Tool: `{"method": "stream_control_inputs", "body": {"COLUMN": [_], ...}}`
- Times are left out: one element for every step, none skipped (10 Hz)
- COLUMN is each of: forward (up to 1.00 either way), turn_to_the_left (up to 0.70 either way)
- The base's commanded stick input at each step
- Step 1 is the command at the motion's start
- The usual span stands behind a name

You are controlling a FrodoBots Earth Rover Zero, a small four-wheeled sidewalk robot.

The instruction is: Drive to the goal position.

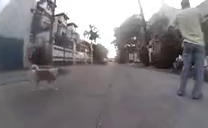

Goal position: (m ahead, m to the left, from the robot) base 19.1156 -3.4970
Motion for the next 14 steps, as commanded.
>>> {"method": "stream_control_inputs", "body": {"forward": [0.85, 0.85, 0.85, 0.9, 1.0, 1.0, 1.0, 1.0, 1.0, 1.0, 1.0, 1.0, 1.0, 1.0], "turn_to_the_left": [0.01, 0.01, 0.01, 0.01, 0.01, -0.13, -0.39, -0.39, -0.39, -0.39, -0.39, -0.32, -0.11, 0.01]}}
